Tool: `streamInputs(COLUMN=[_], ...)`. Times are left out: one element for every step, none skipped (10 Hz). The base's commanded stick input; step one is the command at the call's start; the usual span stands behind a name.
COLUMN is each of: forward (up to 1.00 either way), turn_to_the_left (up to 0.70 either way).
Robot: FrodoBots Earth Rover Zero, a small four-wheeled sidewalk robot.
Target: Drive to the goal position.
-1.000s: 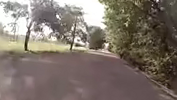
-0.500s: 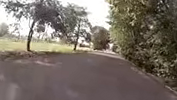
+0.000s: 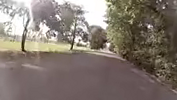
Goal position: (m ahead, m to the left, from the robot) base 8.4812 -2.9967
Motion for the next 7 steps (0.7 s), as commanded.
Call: streamInputs(forward=[1.00,1.00,1.00,1.00,1.00,1.00,1.00], turn_to_the_left=[-0.12,-0.11,-0.11,-0.10,-0.09,-0.08,-0.07])
